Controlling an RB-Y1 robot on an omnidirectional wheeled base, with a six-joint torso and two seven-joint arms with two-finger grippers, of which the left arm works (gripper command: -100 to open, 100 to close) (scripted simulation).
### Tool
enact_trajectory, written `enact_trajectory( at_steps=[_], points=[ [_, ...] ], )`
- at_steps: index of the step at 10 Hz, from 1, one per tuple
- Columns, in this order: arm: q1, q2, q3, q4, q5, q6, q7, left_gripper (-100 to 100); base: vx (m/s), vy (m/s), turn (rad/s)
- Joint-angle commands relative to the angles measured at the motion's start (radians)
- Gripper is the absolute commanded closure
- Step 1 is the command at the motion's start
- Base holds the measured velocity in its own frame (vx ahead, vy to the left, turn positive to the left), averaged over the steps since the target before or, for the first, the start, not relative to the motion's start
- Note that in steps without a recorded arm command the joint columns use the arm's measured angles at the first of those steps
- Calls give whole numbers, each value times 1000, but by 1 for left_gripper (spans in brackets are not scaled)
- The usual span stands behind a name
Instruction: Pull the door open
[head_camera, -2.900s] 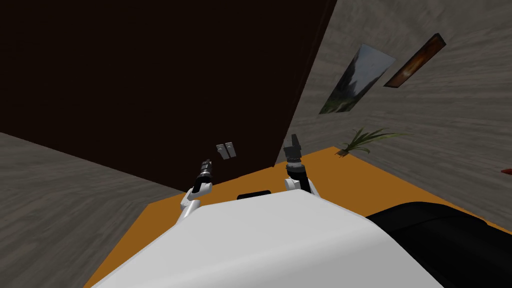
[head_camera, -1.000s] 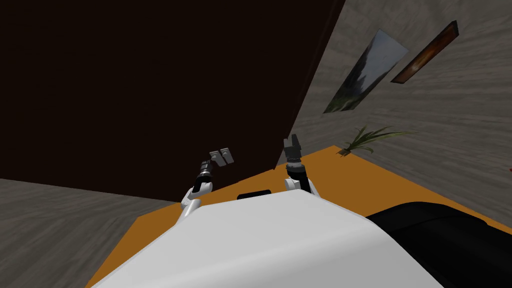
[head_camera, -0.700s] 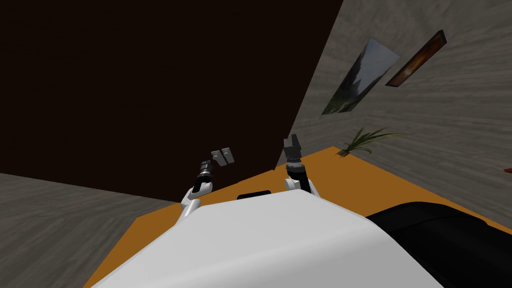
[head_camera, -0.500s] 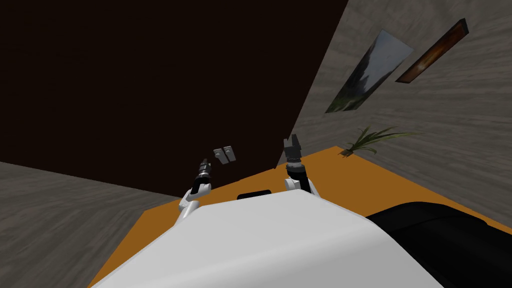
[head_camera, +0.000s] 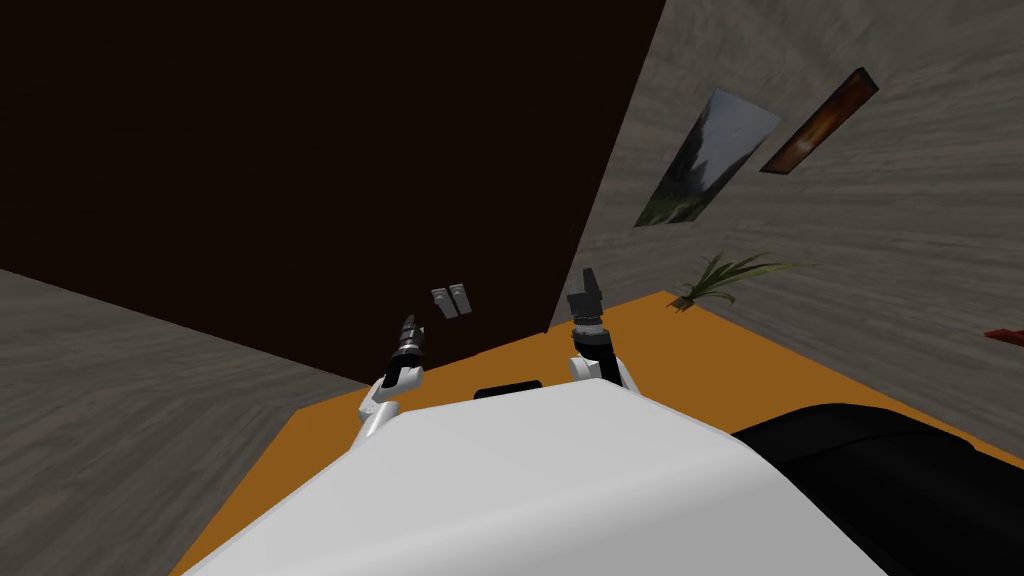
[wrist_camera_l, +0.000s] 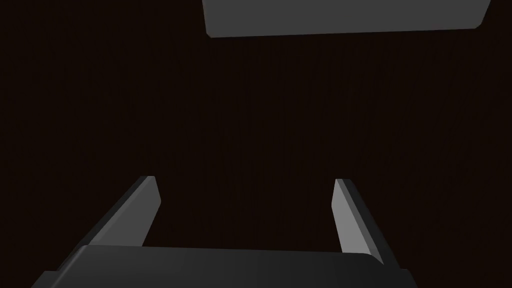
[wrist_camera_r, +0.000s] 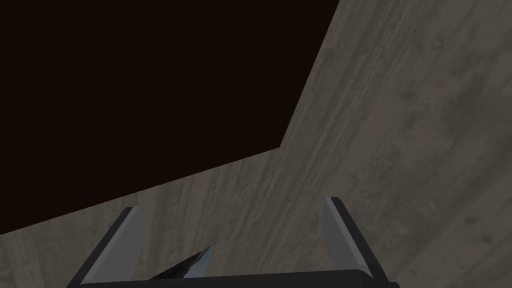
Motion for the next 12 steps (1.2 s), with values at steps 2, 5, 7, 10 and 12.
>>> enact_trajectory(
  at_steps=[2, 5, 7, 10, 12],
  points=[
    [-14, -9, -34, -22, -3, 3, 10, -100, -155, -135, -124],
    [15, 22, 18, 10, 6, 3, 7, -100, -38, 9, 124],
    [22, 29, 30, 16, 7, 3, 6, -100, 6, 71, 74],
    [28, 39, 60, 37, 11, 2, 0, -100, 98, 67, 66],
    [15, 31, 53, 36, 9, 1, -2, -100, 167, 32, -70]
  ],
)
